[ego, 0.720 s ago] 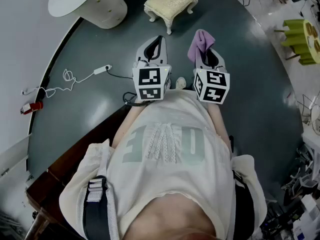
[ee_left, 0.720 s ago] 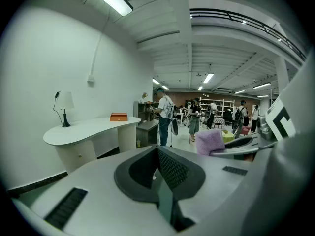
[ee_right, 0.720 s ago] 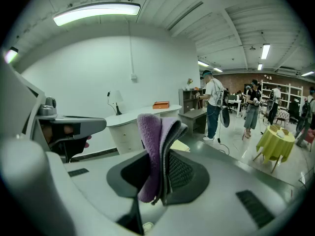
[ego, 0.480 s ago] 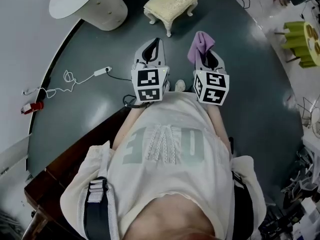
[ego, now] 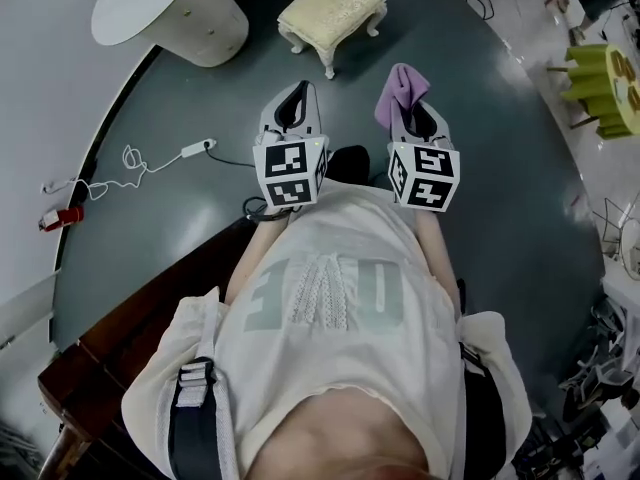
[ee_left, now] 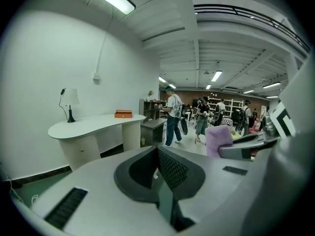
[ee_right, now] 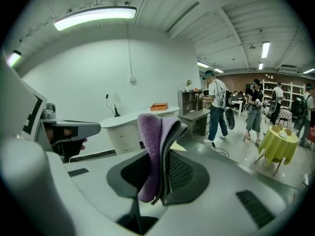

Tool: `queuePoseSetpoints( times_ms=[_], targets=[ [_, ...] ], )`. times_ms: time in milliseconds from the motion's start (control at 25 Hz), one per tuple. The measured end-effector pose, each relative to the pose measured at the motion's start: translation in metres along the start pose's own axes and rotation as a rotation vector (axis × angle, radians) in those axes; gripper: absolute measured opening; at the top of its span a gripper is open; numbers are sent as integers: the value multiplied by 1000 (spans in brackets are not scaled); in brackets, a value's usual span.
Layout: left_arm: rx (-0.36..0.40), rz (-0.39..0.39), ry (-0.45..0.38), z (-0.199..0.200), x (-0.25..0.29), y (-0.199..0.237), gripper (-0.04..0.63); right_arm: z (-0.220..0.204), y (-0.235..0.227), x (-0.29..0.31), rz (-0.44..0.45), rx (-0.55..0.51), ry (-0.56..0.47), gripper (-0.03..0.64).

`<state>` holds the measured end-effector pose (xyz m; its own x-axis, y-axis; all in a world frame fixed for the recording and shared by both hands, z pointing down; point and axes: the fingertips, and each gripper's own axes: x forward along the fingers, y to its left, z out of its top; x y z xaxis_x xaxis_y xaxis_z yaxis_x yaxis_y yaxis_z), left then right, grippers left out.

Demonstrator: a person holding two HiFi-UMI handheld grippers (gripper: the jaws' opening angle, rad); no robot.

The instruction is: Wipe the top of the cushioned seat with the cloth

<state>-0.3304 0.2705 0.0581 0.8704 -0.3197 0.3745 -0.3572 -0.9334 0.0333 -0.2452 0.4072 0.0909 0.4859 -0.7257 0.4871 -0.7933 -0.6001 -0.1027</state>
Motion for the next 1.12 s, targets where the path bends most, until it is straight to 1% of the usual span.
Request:
queuePoseSetpoints(
  times_ms=[120,280,520,640,720,840,960,1120],
  targets=[
    [-10,13,5,0,7,-3,6,-2,-17,-5,-24,14,-5,91],
    [-23,18,4,4,18,-6,6,-6,-34,1,-30,47,12,91],
    [-22,10,4,9,56,3,6,7,-37,28,-20,-11,8,91],
    [-22,3,-6,23,76,0,6,16,-50,37,-38,-9,8,91],
    [-9,-2,-18,33,92,-4,6,23,-61,44,-48,-3,6,91],
    [17,-9,-49,51,116,-4,6,34,-74,62,-50,-6,-6,91],
    [20,-16,-60,61,137,1,6,42,-80,81,-50,-5,-7,91],
    [21,-35,-68,81,176,3,6,68,-95,115,-51,-9,-12,91]
  ],
)
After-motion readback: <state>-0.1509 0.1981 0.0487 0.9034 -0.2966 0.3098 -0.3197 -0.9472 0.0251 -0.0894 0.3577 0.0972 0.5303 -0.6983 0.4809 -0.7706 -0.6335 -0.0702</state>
